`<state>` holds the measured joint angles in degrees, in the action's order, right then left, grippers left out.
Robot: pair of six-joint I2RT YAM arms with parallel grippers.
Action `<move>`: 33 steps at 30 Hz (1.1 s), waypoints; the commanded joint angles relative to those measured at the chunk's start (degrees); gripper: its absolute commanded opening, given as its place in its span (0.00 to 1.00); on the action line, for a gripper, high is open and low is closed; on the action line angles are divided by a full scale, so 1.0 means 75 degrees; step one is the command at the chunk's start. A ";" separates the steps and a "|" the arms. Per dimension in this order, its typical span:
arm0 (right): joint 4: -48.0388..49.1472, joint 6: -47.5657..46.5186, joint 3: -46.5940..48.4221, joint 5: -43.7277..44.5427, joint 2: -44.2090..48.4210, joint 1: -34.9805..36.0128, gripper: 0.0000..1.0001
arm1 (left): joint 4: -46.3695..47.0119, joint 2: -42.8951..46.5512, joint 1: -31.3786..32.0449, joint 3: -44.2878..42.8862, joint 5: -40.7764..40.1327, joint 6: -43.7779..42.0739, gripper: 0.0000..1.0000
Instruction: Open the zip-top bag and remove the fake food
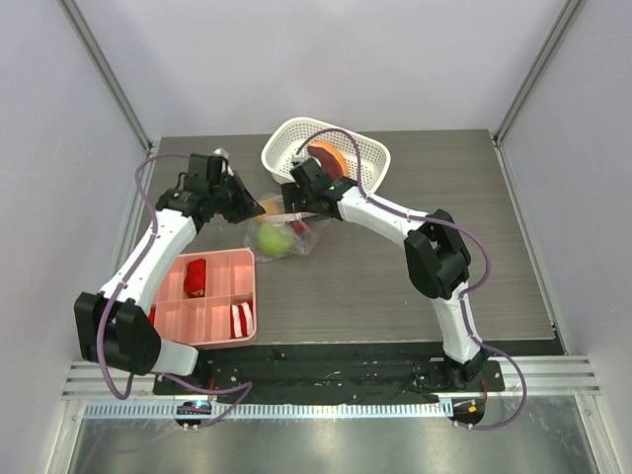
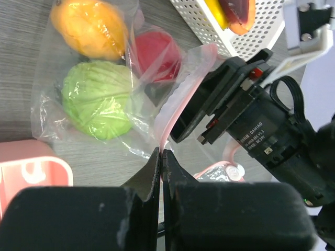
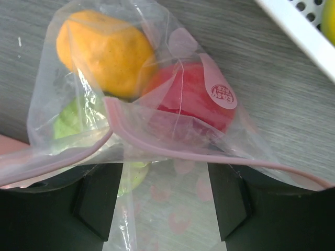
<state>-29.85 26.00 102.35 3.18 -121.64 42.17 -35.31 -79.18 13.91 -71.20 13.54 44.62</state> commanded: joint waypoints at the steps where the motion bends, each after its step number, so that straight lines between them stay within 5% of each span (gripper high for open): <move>1: 0.0929 0.0049 -0.0380 0.0666 0.0387 -0.0115 0.69 | 0.0454 -0.0329 -0.0015 -0.0396 0.0210 0.0027 0.00; 13: 0.1553 0.0658 -0.1762 0.0243 0.1196 -0.0139 0.45 | 0.0759 -0.0670 0.0137 -0.1241 0.0878 0.0004 0.00; 17: 0.1892 0.0846 -0.2021 0.0409 0.1173 -0.0174 0.44 | 0.0770 -0.0611 0.0231 -0.1440 0.0925 0.0015 0.00; 26: 0.3944 0.1620 -0.2081 0.0795 0.0705 -0.0162 0.68 | 0.0794 -0.0822 0.0828 -0.1827 0.0925 0.0086 0.00; 33: 0.4198 0.1479 -0.1762 0.0891 0.0106 -0.0186 0.73 | 0.0782 -0.0962 0.0911 -0.1745 0.0714 -0.0008 0.00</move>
<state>-3.95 36.51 87.99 8.47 -118.72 41.17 -31.79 -86.06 20.53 -82.72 18.74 44.91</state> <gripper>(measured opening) 0.708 0.003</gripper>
